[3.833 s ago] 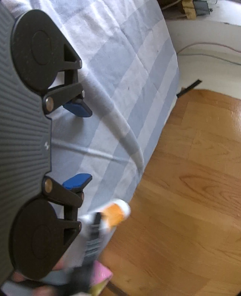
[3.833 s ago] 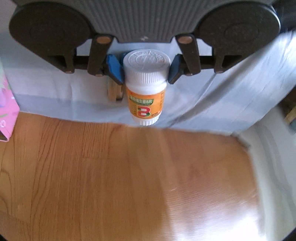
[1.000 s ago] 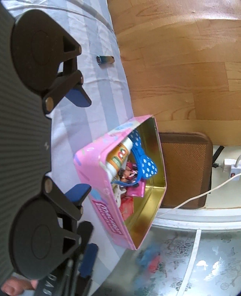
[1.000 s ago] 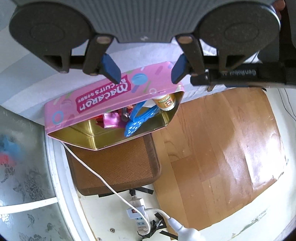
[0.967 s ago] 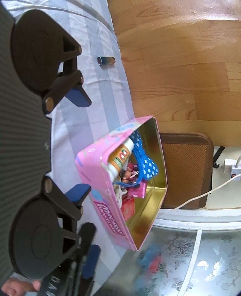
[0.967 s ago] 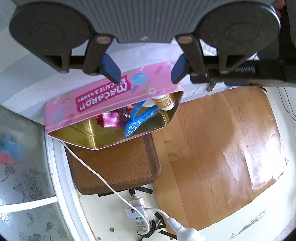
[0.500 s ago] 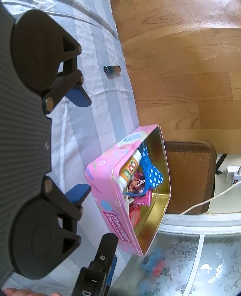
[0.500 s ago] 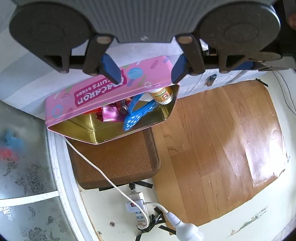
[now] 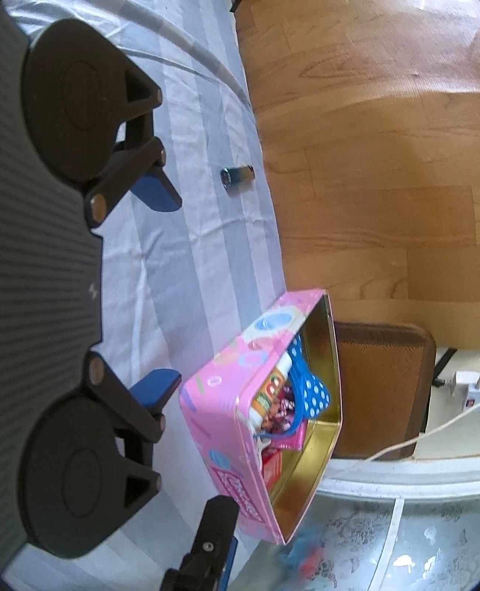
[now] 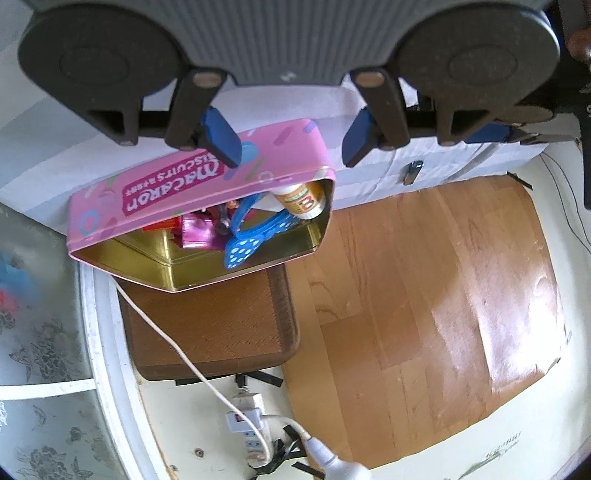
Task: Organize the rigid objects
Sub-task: 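Withdraw the right gripper from the tin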
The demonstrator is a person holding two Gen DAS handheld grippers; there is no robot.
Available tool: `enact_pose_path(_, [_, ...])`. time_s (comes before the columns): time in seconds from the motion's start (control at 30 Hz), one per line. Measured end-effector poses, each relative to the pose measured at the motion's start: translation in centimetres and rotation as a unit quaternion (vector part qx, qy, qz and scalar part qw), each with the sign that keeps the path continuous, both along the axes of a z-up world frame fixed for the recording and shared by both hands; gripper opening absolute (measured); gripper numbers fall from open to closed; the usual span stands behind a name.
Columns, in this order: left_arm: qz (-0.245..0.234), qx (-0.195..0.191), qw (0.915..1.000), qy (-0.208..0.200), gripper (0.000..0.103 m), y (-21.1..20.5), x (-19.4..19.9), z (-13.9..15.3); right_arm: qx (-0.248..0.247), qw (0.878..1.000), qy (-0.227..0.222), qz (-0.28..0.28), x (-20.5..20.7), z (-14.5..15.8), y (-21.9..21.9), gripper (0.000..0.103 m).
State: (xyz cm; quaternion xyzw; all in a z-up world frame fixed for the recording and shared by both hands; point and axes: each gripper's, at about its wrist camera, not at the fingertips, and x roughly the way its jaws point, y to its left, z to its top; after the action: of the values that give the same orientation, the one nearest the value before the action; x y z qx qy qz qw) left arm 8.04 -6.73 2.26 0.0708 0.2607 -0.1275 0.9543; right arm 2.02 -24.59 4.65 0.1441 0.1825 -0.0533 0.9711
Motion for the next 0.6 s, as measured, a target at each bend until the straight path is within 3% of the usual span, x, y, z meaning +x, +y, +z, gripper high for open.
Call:
enact_pose_path(0.33, [0.016, 0.001, 0.9998, 0.006, 0.094, 2.4, 0.8, -0.9, -0.025, 1.000, 0.003, 0.014, 0.5, 0.2, 2.2, 0.063])
enact_pose_path(0.6, [0.058, 0.005, 0.9983, 0.007, 0.094, 5.8, 2.0, -1.4, -0.036, 0.999, 0.012, 0.038, 1.2, 0.0, 4.1, 0.063])
